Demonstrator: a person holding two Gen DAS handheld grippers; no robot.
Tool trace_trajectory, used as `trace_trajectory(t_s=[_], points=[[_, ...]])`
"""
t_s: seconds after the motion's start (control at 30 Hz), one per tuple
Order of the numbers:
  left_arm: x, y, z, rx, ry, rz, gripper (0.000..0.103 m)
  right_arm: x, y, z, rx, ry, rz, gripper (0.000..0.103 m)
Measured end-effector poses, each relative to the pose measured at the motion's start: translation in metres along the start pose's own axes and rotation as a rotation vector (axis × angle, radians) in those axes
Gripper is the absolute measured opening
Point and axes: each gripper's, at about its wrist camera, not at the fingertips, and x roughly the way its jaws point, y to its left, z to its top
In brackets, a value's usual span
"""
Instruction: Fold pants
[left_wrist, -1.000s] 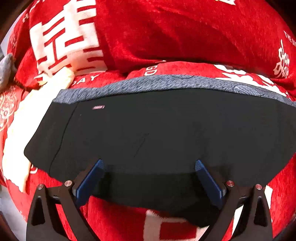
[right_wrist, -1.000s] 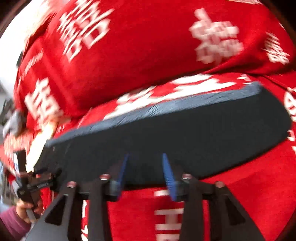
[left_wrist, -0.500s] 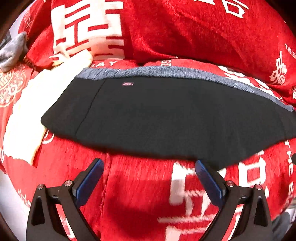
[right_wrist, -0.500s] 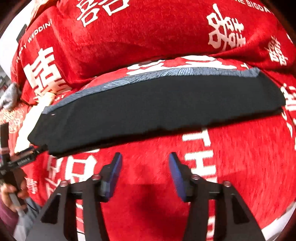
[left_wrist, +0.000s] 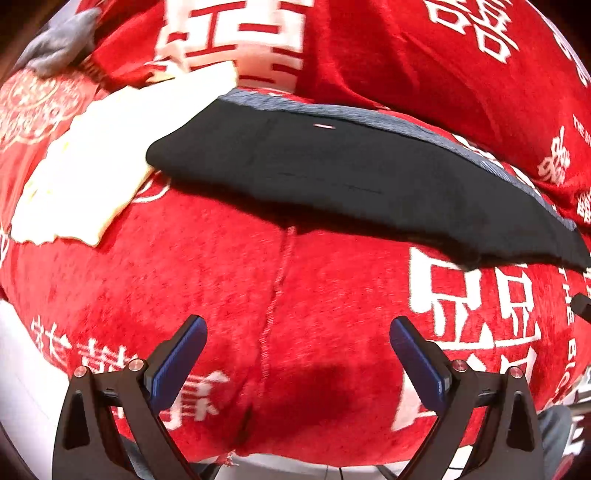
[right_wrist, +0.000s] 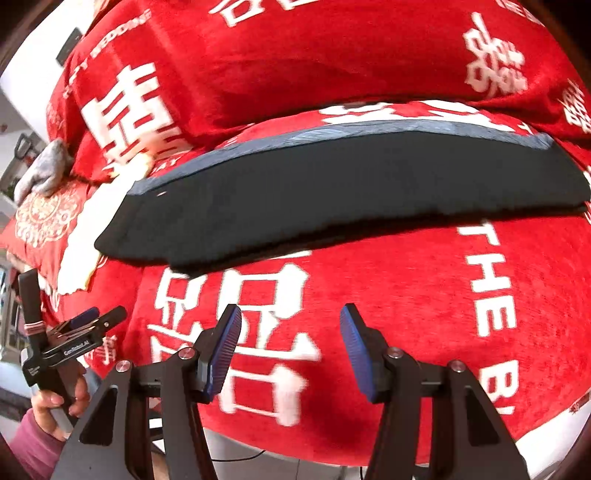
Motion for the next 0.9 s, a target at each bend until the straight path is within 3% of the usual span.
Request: trace_trajectory(t_s=[0.23,0.47,0.67,0.8,0.9], points=[[-0.008,0.035,0.019,0.007,-0.072,0.018,0.1,0.015,0.061,0.029,-0.117,0.038,0.124,0.06],[-0.003,0.073,0.08,-0.009,-0.164,0.037,0.1,0.043,0.152,0.115,-0.347,0.047,0.268,0.06],[0.024,0.102,0.125,-0.042,-0.163,0.021,0.1,0.128,0.234,0.186,-0.571,0.132,0.267,0.06],[0.048,0.113,0.138,-0.025,-0.128,-0.005,0.1,0.191,0.269,0.206,-0.666,0.211,0.283,0.06],[0.061,0.118,0.14,-0.013,-0.102,-0.056,0.1,0.229,0.284,0.215,-0.725,0.242,0.247,0.06]])
